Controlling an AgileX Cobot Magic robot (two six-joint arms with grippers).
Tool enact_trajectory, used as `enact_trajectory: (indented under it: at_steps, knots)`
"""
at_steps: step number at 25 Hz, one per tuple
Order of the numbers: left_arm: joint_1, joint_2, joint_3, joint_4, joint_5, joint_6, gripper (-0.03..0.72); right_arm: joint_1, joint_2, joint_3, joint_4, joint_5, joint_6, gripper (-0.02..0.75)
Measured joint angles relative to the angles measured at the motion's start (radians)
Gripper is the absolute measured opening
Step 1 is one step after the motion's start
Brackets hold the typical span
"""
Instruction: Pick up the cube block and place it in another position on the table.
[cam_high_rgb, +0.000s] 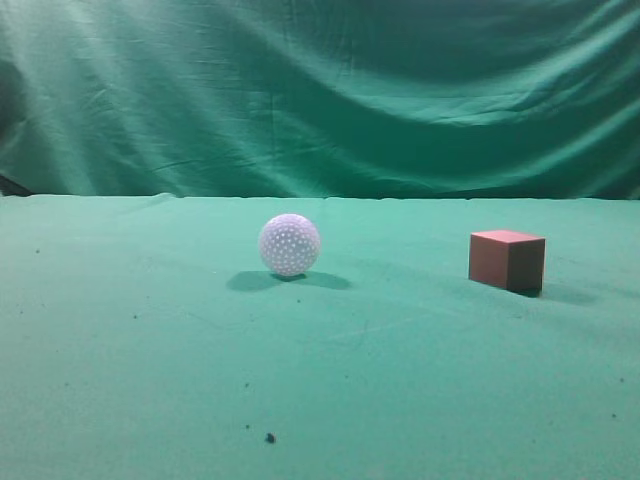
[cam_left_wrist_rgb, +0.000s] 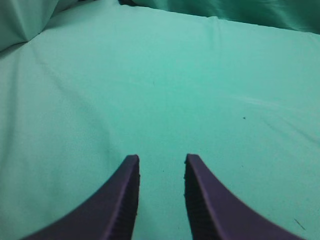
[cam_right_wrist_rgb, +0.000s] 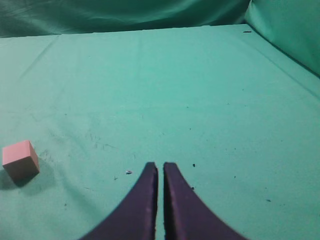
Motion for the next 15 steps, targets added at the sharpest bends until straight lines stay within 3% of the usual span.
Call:
enact_trajectory:
  at_steps: [3,9,15]
  knots:
    - [0.0,0.0,0.0,0.0,0.0,0.0,0.262,0.0,0.0,0.001,0.017,-0.039,0.011,0.0]
    - [0.0,0.0,0.0,0.0,0.0,0.0,0.262,0.0,0.0,0.001,0.154,-0.452,0.04,0.0]
    - [0.0,0.0,0.0,0.0,0.0,0.0,0.262,0.0,0.108,-0.253,0.163,-0.147,-0.028,0.0]
